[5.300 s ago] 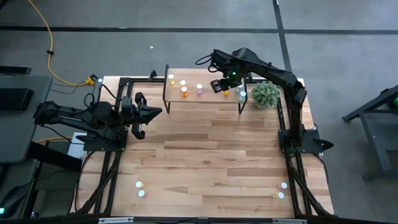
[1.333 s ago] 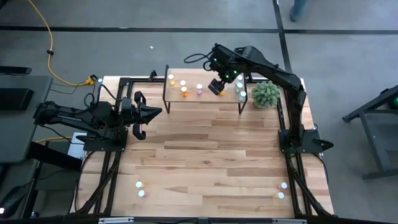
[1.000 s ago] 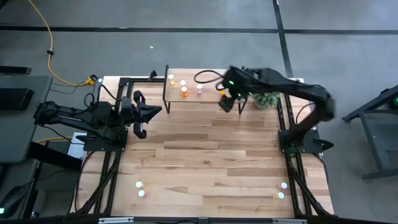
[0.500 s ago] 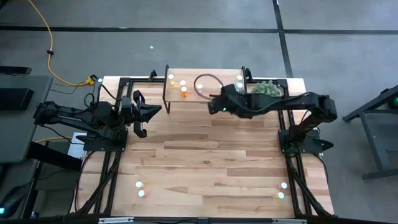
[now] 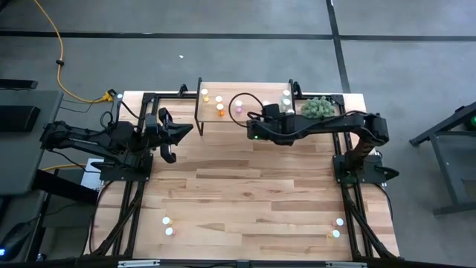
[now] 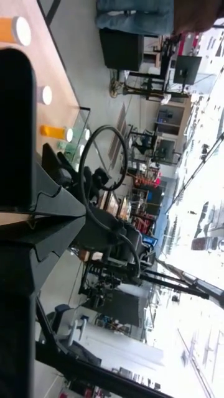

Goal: Pick and place medicine bottles onto shelf by color
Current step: Put the orange pill bottle aligned with the other orange pill bottles on the shelf

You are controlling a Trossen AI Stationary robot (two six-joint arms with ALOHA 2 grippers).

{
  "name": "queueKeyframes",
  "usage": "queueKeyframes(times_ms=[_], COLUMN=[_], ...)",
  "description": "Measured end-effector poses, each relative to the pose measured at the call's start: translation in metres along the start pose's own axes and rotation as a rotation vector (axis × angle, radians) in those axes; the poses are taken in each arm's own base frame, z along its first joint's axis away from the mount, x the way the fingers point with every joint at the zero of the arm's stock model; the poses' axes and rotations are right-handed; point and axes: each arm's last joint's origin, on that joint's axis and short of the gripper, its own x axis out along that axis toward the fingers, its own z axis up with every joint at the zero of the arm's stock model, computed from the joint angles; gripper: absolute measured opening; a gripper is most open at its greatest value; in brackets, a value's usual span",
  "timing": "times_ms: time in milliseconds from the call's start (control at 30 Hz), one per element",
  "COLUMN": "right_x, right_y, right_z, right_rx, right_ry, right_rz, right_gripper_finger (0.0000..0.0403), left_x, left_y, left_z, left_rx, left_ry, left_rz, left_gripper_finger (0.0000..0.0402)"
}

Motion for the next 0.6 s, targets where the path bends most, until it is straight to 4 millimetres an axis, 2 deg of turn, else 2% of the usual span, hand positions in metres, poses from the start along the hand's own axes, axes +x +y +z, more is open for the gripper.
queueKeyframes(times_ms=[433,600], right_x=[0.020,0.021], right_y=[-0.010,-0.007], right_z=[0.017,0.019], right_rx=[-0.002,-0.010], right_ry=[0.024,0.015], right_rz=[-0.039,-0.007], right_gripper_finger=[0.0273,0.0242], left_x=[0.000,0.000], left_y=[0.000,0.000], left_z=[0.000,0.000], left_rx=[0.000,0.000], left_ry=[0.000,0.000], left_rz=[0.000,0.000], left_gripper_finger=[0.0000,0.0000])
